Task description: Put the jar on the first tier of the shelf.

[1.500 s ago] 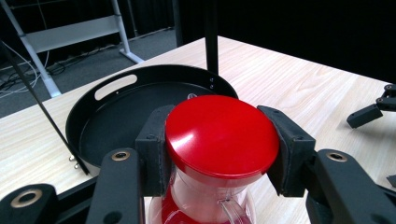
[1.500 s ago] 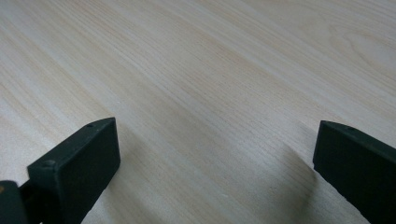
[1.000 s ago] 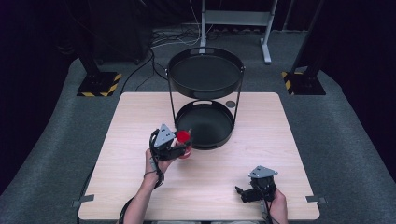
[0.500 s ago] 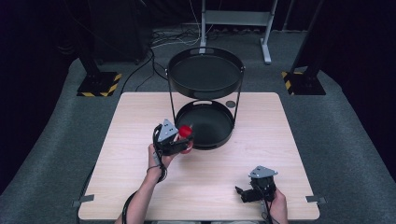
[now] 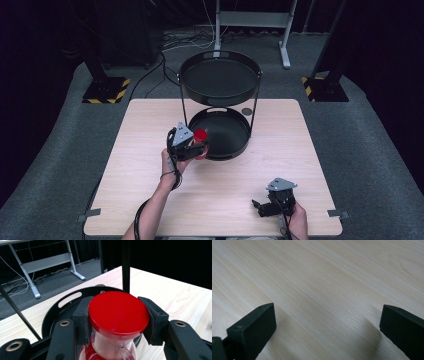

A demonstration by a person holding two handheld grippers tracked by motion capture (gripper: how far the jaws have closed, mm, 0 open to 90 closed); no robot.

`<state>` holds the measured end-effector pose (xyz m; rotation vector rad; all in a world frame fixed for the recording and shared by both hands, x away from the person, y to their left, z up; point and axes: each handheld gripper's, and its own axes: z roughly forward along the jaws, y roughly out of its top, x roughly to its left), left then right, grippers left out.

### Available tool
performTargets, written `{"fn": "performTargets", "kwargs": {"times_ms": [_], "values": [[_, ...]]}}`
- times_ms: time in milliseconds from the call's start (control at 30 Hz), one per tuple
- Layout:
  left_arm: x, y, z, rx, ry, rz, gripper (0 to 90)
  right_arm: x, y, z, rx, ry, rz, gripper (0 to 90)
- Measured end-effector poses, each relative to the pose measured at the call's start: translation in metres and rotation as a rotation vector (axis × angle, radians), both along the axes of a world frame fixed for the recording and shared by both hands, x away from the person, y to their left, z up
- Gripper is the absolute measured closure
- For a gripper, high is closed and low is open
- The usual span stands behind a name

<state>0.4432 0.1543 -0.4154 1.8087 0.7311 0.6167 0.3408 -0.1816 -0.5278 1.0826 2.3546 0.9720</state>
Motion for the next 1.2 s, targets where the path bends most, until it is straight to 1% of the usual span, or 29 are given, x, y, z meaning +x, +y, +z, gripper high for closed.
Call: {"fn": "performTargets", "kwargs": {"times_ms": [233,367,567,600,833,900,1033,1200], "values": [[0.007,-0.005,0.003,-0.001,-0.013,0.008,48.2,0.0,0.0,0.0,0.0,0.0,0.0,0.0],[0.012,-0.009,0.003,-0.007,-0.017,0.014,48.2,0.0,0.0,0.0,0.0,0.0,0.0,0.0],[0.019,-0.014,0.002,-0.005,-0.024,0.026,48.2,0.0,0.0,0.0,0.0,-0.001,0.001,0.0],[0.02,-0.015,0.001,-0.011,-0.023,0.029,48.3,0.0,0.0,0.0,0.0,0.0,0.001,0.0],[0.03,-0.019,-0.003,-0.015,-0.01,0.045,48.3,0.0,0.0,0.0,0.0,-0.001,0.001,0.0],[0.032,-0.02,-0.004,-0.028,-0.006,0.048,48.2,0.0,0.0,0.0,0.0,-0.001,0.002,0.0],[0.037,-0.022,-0.006,-0.033,-0.004,0.06,48.2,0.0,0.0,0.0,0.0,0.0,0.002,0.0],[0.042,-0.024,-0.009,-0.054,-0.002,0.071,48.2,0.0,0.0,0.0,0.0,0.0,0.003,0.0]]}}
